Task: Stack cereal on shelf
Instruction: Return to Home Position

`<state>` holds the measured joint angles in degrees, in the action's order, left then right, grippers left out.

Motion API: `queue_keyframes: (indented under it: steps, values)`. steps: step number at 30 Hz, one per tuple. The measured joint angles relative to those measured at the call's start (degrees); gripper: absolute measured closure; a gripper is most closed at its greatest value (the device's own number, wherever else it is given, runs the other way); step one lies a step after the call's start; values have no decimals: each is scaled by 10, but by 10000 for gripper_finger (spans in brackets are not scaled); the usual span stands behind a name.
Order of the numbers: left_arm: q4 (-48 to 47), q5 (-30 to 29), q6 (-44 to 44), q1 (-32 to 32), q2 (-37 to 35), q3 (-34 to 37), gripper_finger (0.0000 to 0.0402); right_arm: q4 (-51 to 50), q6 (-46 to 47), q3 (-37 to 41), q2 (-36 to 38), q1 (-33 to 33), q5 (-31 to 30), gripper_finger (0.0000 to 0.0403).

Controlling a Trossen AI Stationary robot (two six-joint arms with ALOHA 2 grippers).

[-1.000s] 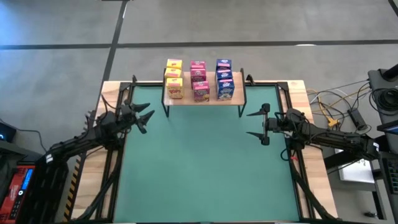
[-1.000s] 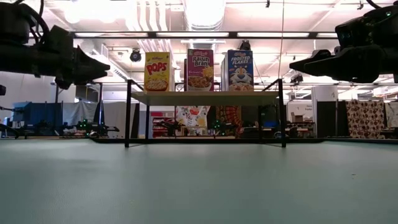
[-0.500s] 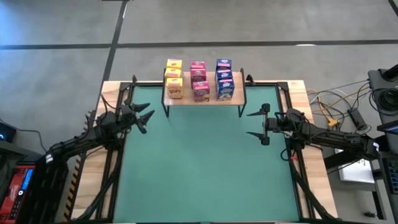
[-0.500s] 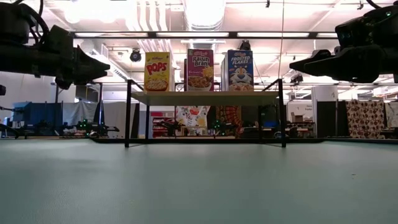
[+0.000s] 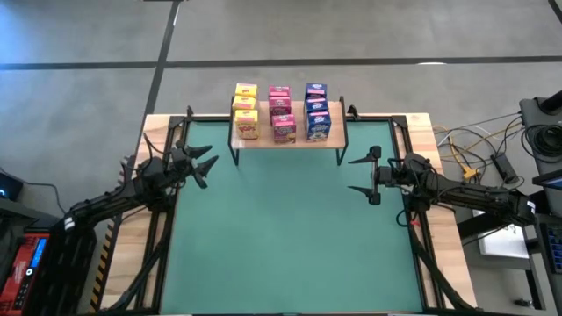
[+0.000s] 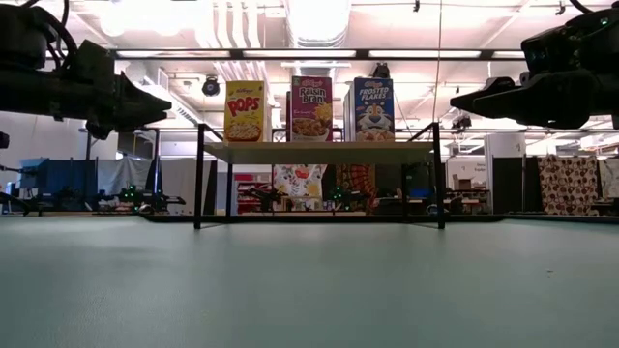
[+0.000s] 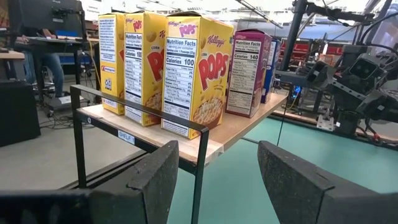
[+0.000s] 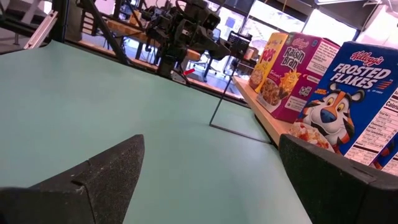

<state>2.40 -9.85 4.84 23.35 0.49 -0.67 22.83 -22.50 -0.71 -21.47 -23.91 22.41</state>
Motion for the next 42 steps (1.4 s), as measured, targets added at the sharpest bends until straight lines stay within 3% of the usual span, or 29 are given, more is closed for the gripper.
queue_keyframes:
  steps: [24, 42]
  values:
    - [2, 0, 0, 0, 0, 0, 198, 0, -10, 0, 1, 0, 0, 44]
    - [2, 0, 0, 0, 0, 0, 198, 4, -56, 0, 141, 0, 0, 44]
